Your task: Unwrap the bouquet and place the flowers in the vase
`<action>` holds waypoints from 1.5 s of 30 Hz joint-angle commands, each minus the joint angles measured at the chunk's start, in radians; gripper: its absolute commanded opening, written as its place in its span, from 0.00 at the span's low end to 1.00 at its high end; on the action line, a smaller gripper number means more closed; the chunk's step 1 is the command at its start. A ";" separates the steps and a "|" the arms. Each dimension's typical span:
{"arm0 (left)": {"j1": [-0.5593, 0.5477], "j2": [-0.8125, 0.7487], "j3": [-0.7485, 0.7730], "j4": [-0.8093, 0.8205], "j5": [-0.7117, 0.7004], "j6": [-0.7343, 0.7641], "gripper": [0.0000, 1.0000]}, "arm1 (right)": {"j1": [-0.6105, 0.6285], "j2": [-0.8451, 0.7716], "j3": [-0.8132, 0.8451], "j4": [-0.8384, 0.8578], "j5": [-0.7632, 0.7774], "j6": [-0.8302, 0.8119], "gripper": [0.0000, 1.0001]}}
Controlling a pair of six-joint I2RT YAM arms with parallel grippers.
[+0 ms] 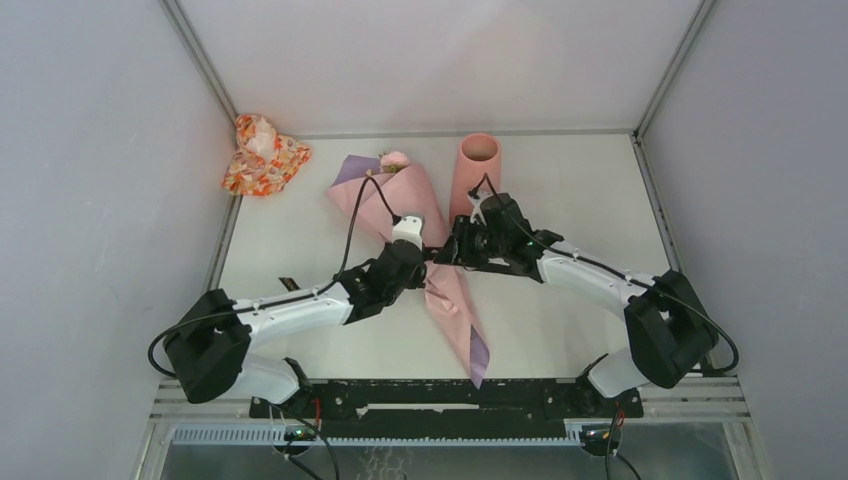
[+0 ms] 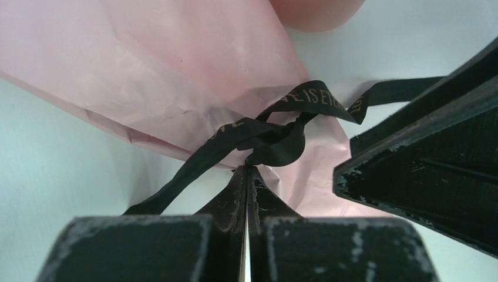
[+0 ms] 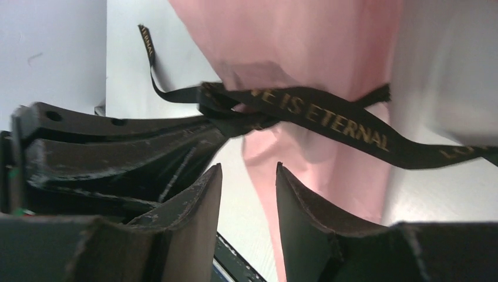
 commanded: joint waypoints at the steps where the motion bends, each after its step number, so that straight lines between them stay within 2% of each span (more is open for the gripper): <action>1: -0.002 -0.042 -0.014 0.005 -0.017 -0.021 0.00 | 0.034 0.054 0.079 0.061 0.021 0.017 0.46; 9: -0.002 -0.085 -0.028 -0.005 -0.021 -0.021 0.00 | 0.038 0.165 0.125 0.079 -0.023 0.040 0.42; 22: -0.002 -0.088 -0.048 -0.011 -0.030 -0.026 0.00 | 0.026 0.172 0.125 0.065 0.014 0.042 0.41; 27: -0.002 -0.131 -0.068 -0.015 -0.027 -0.029 0.00 | -0.009 0.190 0.146 0.059 0.003 0.033 0.41; 45: -0.002 -0.209 -0.112 -0.052 -0.037 -0.043 0.00 | -0.005 0.267 0.186 0.032 0.029 0.042 0.39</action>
